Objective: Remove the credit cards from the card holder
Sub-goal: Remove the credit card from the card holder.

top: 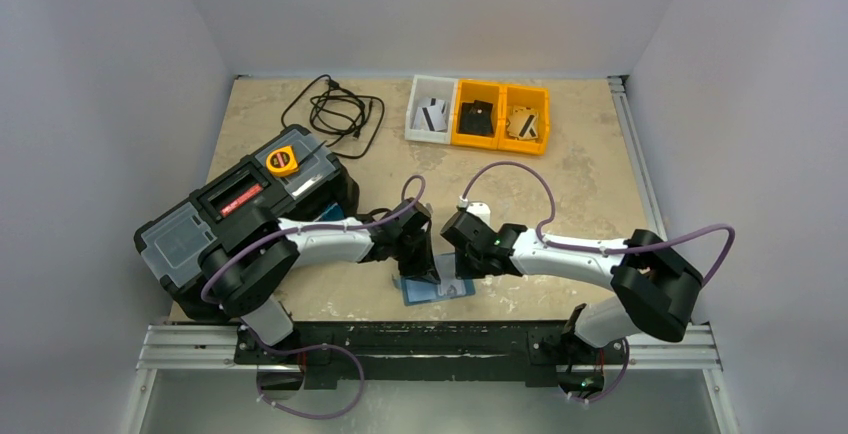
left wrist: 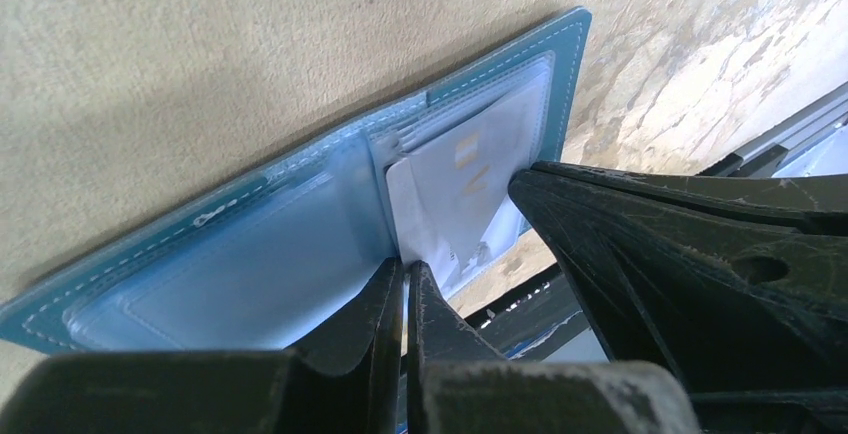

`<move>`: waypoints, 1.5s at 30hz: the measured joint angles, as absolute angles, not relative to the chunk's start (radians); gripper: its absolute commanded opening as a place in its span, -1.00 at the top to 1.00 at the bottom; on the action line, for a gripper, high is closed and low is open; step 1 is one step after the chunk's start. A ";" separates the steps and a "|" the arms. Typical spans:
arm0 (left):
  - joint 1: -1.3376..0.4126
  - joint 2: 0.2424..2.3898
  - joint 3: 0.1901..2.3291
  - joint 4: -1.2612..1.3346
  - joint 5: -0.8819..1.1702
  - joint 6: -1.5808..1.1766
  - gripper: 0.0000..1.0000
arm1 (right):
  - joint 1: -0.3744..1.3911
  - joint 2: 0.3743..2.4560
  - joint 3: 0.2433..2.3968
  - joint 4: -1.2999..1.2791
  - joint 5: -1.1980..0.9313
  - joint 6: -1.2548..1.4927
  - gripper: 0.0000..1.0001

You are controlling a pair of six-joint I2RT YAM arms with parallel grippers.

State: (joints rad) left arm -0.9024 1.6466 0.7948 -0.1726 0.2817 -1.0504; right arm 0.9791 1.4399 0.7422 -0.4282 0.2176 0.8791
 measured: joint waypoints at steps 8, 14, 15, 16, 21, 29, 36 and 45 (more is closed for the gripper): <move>-0.904 1.598 0.810 -0.255 0.243 -1.018 1.00 | 0.981 1.439 0.742 -0.427 0.218 0.901 1.00; -0.904 1.572 0.810 -0.297 0.221 -1.002 1.00 | 0.974 1.439 0.739 -0.428 0.217 0.906 1.00; -0.904 1.570 0.810 -0.301 0.220 -1.002 1.00 | 0.972 1.439 0.739 -0.428 0.216 0.907 1.00; -0.904 1.567 0.810 -0.305 0.217 -1.001 1.00 | 0.971 1.438 0.738 -0.427 0.216 0.908 1.00; -0.903 1.530 0.804 -0.318 0.210 -0.999 1.00 | 0.966 1.429 0.730 -0.427 0.216 0.909 1.00; -0.886 1.436 0.770 -0.331 0.209 -0.984 1.00 | 0.962 1.423 0.728 -0.431 0.217 0.908 1.00; -0.868 1.397 0.748 -0.332 0.214 -0.976 1.00 | 0.962 1.399 0.729 -0.435 0.217 0.905 0.47; -0.831 1.359 0.722 -0.329 0.250 -0.976 1.00 | 0.957 1.325 0.802 -0.429 0.212 0.868 -0.10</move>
